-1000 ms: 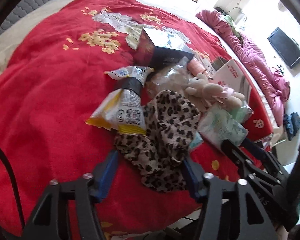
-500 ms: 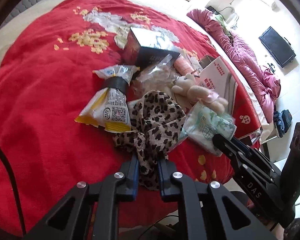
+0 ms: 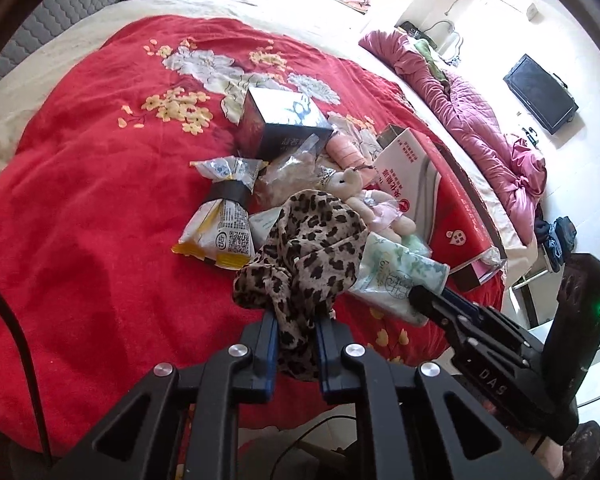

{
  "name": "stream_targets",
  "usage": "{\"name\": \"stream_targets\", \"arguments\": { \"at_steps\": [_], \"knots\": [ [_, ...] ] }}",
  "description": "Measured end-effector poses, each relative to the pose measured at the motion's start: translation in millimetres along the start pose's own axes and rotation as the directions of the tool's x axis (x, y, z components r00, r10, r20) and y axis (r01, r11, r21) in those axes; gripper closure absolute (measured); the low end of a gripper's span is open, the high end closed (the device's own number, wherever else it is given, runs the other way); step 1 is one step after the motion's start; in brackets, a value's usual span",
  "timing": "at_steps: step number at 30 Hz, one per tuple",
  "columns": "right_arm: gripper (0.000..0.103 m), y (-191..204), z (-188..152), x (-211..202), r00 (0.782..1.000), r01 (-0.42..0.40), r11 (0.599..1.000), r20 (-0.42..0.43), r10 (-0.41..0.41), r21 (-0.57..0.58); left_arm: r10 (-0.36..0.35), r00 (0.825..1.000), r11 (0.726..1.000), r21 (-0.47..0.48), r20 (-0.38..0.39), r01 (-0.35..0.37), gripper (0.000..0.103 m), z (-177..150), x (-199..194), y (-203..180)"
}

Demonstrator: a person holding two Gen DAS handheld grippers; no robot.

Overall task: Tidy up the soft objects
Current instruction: 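Carry the leopard scrunchie and tissue pack in both tools over the pink tray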

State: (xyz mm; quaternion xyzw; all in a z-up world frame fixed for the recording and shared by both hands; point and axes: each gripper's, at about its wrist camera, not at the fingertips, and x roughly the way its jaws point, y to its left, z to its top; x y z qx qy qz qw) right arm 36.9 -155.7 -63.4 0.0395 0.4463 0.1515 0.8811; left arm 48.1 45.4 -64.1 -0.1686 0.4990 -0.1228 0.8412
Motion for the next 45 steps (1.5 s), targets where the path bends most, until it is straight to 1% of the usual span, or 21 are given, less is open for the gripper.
{"name": "stream_targets", "arguments": {
  "at_steps": [2, 7, 12, 14, 16, 18, 23, 30, 35, 40, 45],
  "knots": [
    [0.079, -1, 2, -10, 0.999, 0.002, 1.000, 0.037, -0.002, 0.001, 0.001, 1.000, 1.000, 0.010, 0.007, -0.001, 0.088, 1, -4, -3],
    [0.080, -2, 12, -32, 0.993, 0.014, 1.000, 0.114, -0.011, -0.018, 0.003, 1.000, 0.999, 0.049, 0.027, -0.004, 0.088, 4, -11, -16],
    [0.080, -4, 25, -53, 0.985, 0.021, 1.000, 0.169, -0.019, -0.009, 0.007, 0.998, 0.995, 0.102, 0.064, -0.014, 0.088, 13, -25, -40],
    [0.080, -6, 30, -65, 0.981, 0.029, 1.000, 0.195, -0.027, -0.009, -0.003, 0.997, 0.992, 0.127, 0.076, -0.007, 0.088, 18, -31, -53],
    [0.080, -9, 36, -76, 0.976, 0.036, 0.999, 0.216, -0.033, -0.008, -0.025, 0.997, 0.989, 0.145, 0.074, 0.014, 0.088, 22, -35, -64],
    [0.080, -14, 40, -90, 0.972, 0.046, 0.999, 0.232, -0.046, 0.003, -0.032, 0.996, 0.986, 0.168, 0.083, 0.017, 0.088, 25, -37, -79],
    [0.080, -40, 47, -128, 0.947, 0.078, 0.995, 0.306, -0.093, 0.061, -0.055, 0.994, 0.966, 0.258, 0.098, 0.028, 0.088, 36, -40, -124],
    [0.080, -79, 52, -172, 0.915, 0.139, 0.981, 0.362, -0.180, 0.136, -0.111, 0.988, 0.936, 0.345, 0.108, 0.068, 0.088, 53, -38, -182],
    [0.080, -102, 56, -197, 0.895, 0.176, 0.964, 0.377, -0.241, 0.198, -0.150, 0.984, 0.907, 0.410, 0.099, 0.097, 0.088, 64, -31, -225],
    [0.080, -121, 62, -223, 0.866, 0.212, 0.948, 0.403, -0.295, 0.240, -0.186, 0.980, 0.881, 0.454, 0.072, 0.134, 0.088, 71, -24, -265],
    [0.080, -144, 68, -244, 0.843, 0.232, 0.929, 0.417, -0.340, 0.289, -0.192, 0.979, 0.853, 0.505, 0.070, 0.131, 0.088, 76, -20, -294]
  ]
}}
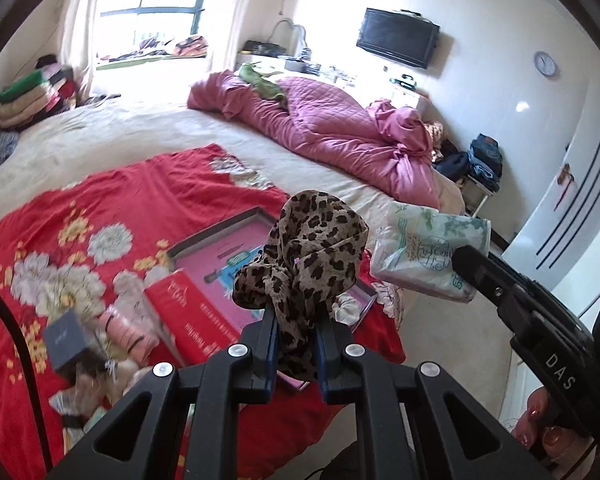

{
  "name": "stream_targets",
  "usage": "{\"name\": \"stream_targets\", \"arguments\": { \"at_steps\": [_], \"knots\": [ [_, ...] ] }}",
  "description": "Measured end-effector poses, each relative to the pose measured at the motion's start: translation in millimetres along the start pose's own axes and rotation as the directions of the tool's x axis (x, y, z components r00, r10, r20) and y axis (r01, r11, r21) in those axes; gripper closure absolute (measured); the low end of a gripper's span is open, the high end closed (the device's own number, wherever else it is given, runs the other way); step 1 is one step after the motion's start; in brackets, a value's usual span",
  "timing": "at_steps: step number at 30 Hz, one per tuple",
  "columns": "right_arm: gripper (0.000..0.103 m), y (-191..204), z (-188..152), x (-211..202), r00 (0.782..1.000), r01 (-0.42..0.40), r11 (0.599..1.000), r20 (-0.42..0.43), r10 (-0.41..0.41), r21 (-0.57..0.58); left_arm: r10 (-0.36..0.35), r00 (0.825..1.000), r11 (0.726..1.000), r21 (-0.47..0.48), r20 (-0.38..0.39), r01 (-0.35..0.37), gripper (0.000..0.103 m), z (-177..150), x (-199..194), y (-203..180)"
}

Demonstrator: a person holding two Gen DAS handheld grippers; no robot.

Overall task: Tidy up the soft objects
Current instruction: 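Carry the leopard scrunchie and tissue pack in both tools over the pink tray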

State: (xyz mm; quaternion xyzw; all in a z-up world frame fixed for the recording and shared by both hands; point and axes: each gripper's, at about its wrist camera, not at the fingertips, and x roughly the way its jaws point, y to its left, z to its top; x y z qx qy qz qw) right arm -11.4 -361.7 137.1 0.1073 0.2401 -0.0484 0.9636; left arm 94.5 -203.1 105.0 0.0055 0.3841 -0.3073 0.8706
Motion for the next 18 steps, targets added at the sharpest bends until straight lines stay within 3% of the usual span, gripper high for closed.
{"name": "stream_targets", "arguments": {
  "at_steps": [10, 18],
  "knots": [
    [0.080, -30, 17, 12, 0.999, 0.041, 0.999, -0.012, -0.041, 0.024, 0.023, 0.998, 0.998, 0.056, -0.051, -0.020, 0.088, 23, 31, -16],
    [0.080, -50, -2, 56, 0.995, 0.039, 0.998, -0.097, -0.034, 0.045, 0.034, 0.987, 0.998, 0.051, -0.159, -0.026, 0.088, 23, 94, -15]
  ]
}}
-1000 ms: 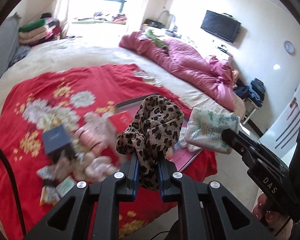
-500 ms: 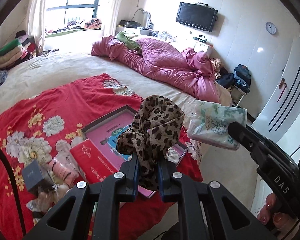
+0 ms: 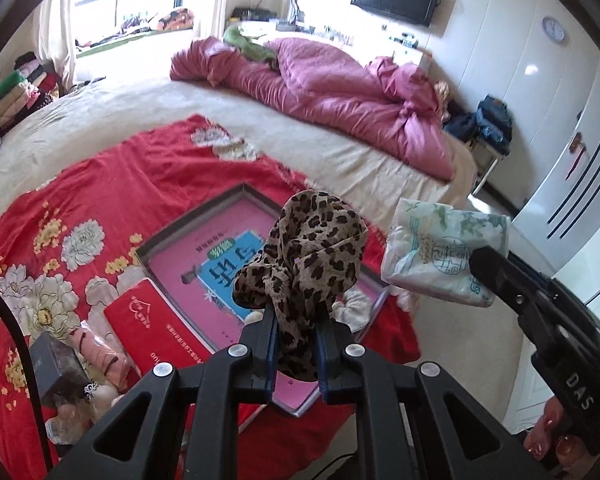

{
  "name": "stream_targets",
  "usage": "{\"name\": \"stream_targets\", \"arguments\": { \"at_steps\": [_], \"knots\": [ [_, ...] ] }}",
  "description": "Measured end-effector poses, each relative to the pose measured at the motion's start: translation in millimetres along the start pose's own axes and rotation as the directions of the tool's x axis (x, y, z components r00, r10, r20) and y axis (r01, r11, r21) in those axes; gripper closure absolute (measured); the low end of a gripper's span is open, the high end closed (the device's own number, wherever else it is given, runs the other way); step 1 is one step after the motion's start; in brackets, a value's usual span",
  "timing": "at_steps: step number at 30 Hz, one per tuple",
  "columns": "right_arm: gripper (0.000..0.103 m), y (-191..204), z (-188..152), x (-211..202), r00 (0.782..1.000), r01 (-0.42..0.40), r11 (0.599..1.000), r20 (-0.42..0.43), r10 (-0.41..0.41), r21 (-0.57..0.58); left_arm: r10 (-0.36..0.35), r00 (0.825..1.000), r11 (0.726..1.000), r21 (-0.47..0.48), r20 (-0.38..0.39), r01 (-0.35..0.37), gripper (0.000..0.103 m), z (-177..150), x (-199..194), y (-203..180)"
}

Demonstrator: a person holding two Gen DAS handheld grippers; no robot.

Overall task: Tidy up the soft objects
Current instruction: 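Carry the leopard scrunchie and tissue pack in both tools over the pink tray, then lower both items onto the pink tray and open both tools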

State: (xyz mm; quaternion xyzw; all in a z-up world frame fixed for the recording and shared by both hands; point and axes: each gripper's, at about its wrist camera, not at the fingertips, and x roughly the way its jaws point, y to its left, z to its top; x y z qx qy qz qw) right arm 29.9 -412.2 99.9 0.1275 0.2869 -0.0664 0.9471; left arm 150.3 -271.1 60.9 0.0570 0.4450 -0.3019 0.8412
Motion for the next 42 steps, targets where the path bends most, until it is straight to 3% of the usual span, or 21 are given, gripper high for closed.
{"name": "stream_targets", "arguments": {
  "at_steps": [8, 14, 20, 31, 34, 37, 42],
  "knots": [
    [0.080, -21, -29, 68, 0.993, -0.005, 0.999, -0.122, 0.010, 0.034, 0.030, 0.987, 1.000, -0.003, -0.159, -0.031, 0.088, -12, 72, 16],
    [0.080, -28, -51, 109, 0.980, -0.023, 0.998, -0.198, 0.034, 0.058, 0.082, 0.972, 0.997, 0.008, -0.218, -0.082, 0.088, -15, 104, 25],
    [0.080, -28, -63, 133, 0.966, -0.056, 0.997, -0.248, 0.068, 0.053, 0.116, 0.964, 0.993, 0.035, -0.241, -0.111, 0.087, -13, 120, 28],
    [0.078, -33, -79, 163, 0.952, 0.021, 1.000, -0.306, -0.020, 0.000, 0.148, 0.955, 0.989, 0.045, -0.257, -0.141, 0.086, -11, 138, 33],
    [0.075, -35, -81, 168, 0.951, 0.044, 0.999, -0.306, -0.049, -0.023, 0.147, 0.954, 0.989, 0.040, -0.263, -0.141, 0.085, -11, 141, 33],
    [0.063, -37, -83, 170, 0.950, 0.064, 0.997, -0.303, -0.071, -0.032, 0.139, 0.952, 0.990, 0.034, -0.274, -0.135, 0.085, -12, 144, 33],
    [0.059, -40, -81, 166, 0.955, 0.075, 0.997, -0.287, -0.081, -0.030, 0.127, 0.953, 0.992, 0.023, -0.276, -0.125, 0.081, -14, 146, 34]
  ]
}}
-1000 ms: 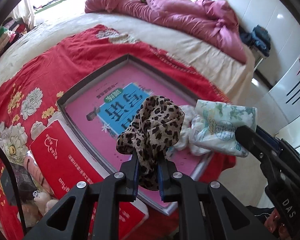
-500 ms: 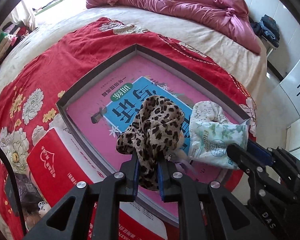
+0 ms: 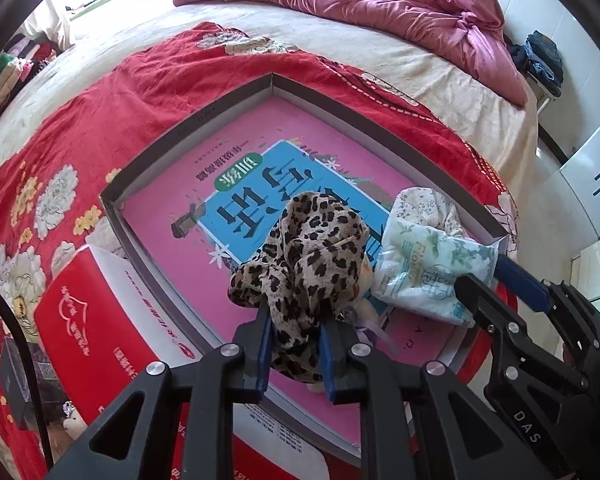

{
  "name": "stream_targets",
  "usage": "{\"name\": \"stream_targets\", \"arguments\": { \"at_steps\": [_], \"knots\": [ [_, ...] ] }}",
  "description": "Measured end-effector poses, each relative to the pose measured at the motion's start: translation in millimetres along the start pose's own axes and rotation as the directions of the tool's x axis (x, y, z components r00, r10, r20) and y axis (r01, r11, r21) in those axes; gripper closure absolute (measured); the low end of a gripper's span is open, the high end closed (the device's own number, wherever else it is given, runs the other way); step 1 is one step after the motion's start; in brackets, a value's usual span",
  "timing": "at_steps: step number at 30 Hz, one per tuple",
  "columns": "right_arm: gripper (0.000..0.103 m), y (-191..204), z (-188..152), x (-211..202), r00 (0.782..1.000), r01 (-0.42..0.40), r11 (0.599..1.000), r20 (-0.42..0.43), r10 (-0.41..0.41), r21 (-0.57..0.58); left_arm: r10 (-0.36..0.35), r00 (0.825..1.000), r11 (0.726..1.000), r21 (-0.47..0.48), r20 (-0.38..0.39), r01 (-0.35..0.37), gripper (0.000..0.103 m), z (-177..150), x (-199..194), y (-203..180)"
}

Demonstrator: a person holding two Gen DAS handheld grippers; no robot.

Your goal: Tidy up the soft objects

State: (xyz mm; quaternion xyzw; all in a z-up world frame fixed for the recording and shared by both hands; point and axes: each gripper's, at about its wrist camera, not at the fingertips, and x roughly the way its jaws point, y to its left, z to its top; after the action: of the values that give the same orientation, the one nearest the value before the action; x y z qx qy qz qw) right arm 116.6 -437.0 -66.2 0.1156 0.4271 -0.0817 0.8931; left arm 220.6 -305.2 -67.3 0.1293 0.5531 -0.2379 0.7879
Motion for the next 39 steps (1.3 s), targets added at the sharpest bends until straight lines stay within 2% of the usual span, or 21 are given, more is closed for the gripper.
{"name": "stream_targets", "arguments": {
  "at_steps": [2, 4, 7, 11, 15, 17, 21, 24, 27, 30, 32, 39],
  "knots": [
    [0.053, -1, 1, -4, 1.000, 0.005, 1.000, 0.010, -0.005, 0.001, 0.001, 1.000, 1.000, -0.007, 0.003, -0.001, 0.074, 0, 0, 1],
    [0.052, -1, 3, -6, 1.000, 0.007, 1.000, 0.015, -0.007, 0.002, 0.017, 1.000, 1.000, -0.001, 0.012, -0.017, 0.067, -1, -2, 1],
    [0.050, -2, 4, -11, 1.000, 0.018, 1.000, 0.020, -0.018, 0.001, 0.013, 1.000, 1.000, -0.001, 0.010, -0.013, 0.066, -1, -4, 1],
    [0.047, -2, 6, -17, 0.999, 0.023, 1.000, 0.025, -0.023, -0.002, 0.022, 0.999, 1.000, 0.008, 0.039, -0.022, 0.051, -2, -13, 0],
    [0.045, -1, 5, -23, 0.999, 0.037, 0.999, 0.030, -0.037, -0.011, 0.021, 0.998, 1.000, 0.010, 0.055, -0.021, 0.050, -5, -22, -1],
    [0.045, 0, 5, -26, 0.998, 0.047, 0.999, 0.034, -0.046, -0.017, 0.032, 0.997, 0.999, 0.014, 0.066, -0.033, 0.041, -8, -28, 0],
    [0.043, 2, 5, -36, 0.997, 0.056, 0.998, 0.049, -0.054, -0.021, 0.022, 0.996, 1.000, -0.004, 0.089, -0.022, 0.039, -17, -44, 5],
    [0.037, 6, 5, -47, 0.996, 0.066, 0.997, 0.067, -0.064, -0.031, 0.033, 0.992, 0.999, -0.014, 0.122, -0.032, 0.034, -26, -61, 8],
    [0.036, 13, 6, -63, 0.993, 0.075, 0.996, 0.099, -0.071, -0.042, 0.038, 0.986, 0.999, -0.033, 0.160, -0.033, 0.030, -36, -83, 13],
    [0.030, 23, 8, -83, 0.985, 0.086, 0.995, 0.155, -0.077, -0.051, 0.052, 0.977, 0.997, -0.060, 0.205, -0.040, 0.028, -50, -108, 20],
    [0.029, 30, 10, -99, 0.976, 0.088, 0.994, 0.205, -0.075, -0.057, 0.061, 0.972, 0.996, -0.076, 0.226, -0.045, 0.022, -58, -123, 24],
    [0.028, 54, 20, -158, 0.938, 0.040, 0.998, 0.347, -0.019, -0.053, 0.076, 0.949, 0.989, -0.146, 0.306, -0.032, 0.021, -87, -174, 51]
  ]
}}
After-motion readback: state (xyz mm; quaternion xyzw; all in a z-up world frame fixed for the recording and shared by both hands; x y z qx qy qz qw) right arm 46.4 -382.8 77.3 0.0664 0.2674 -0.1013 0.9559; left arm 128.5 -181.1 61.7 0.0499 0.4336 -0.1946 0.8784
